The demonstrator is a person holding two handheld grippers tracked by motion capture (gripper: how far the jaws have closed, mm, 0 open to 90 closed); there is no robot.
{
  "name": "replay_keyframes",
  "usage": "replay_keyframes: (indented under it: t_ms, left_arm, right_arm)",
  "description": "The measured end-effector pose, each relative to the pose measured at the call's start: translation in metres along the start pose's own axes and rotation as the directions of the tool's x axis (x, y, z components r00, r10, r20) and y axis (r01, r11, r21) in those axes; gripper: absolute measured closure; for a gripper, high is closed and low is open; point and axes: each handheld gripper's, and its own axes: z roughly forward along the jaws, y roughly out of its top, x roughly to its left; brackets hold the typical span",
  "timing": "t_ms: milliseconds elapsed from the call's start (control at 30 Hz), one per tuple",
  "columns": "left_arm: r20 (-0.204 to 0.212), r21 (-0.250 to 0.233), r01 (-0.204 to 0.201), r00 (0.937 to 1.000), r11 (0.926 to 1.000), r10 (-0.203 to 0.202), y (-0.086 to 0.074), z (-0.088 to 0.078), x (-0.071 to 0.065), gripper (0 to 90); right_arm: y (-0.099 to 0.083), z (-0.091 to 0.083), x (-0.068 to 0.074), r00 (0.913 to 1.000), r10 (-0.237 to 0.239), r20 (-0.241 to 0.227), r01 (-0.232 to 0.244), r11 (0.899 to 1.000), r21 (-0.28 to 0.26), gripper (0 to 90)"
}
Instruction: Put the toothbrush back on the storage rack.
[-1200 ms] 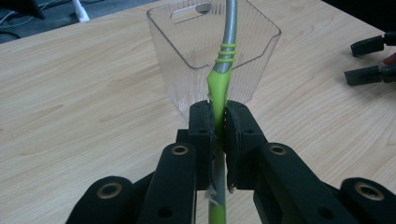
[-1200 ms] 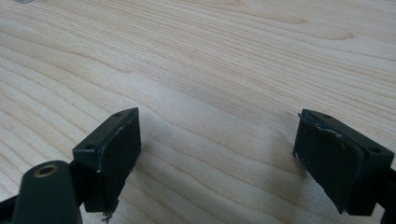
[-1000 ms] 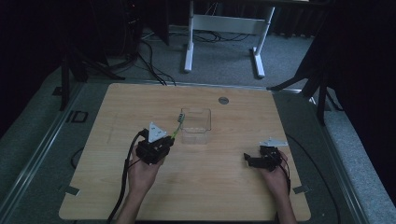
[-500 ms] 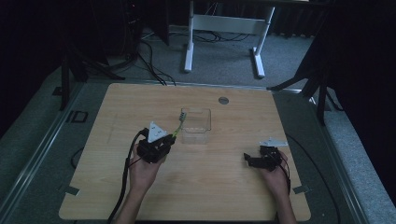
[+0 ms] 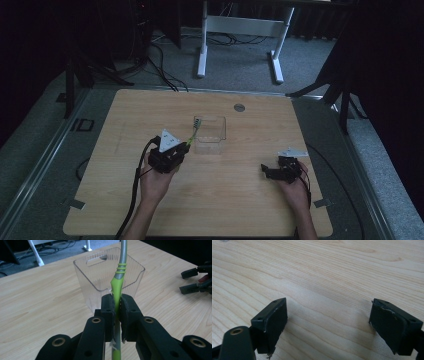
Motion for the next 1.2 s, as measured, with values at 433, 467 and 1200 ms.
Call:
replay_keyframes:
  t_ms: [433, 467, 1200]
  left_arm:
    - [0.009, -0.028, -0.001, 1.0000, 0.9996, 0.002, 0.004, 0.002, 0.000, 81.7]
    - [0.010, -0.031, -0.001, 0.9999, 0.9995, 0.002, 0.004, 0.002, 0.000, 81.7]
    - [0.031, -0.096, 0.023, 0.9993, 0.9951, -0.020, 0.011, 0.001, 0.004, 81.7]
  right_arm:
    - [0.000, 0.000, 0.000, 1.0000, 0.000, 0.000, 0.000, 1.000, 0.000, 14.8]
    - [0.000, 0.000, 0.000, 1.0000, 0.000, 0.000, 0.000, 1.000, 0.000, 14.8]
    - [0.000, 0.000, 0.000, 1.0000, 0.000, 0.000, 0.000, 1.000, 0.000, 14.8]
